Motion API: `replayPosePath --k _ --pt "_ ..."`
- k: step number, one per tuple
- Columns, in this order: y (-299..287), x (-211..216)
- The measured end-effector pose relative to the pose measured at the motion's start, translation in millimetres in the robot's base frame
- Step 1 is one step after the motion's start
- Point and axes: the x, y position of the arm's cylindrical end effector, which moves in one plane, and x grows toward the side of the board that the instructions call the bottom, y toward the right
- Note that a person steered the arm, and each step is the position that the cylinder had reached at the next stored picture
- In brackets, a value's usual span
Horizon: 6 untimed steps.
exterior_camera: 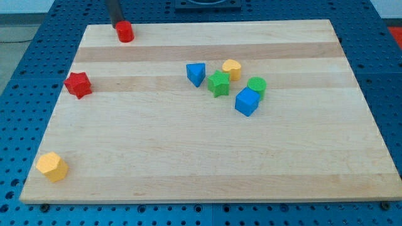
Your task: Move the red circle parallel left to the blue triangle
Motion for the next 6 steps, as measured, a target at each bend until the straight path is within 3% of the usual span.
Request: replayPosePath --k 2,5,6 --pt "16.4 66.4" --pt "67.1 58.6" --pt "67.1 95.3"
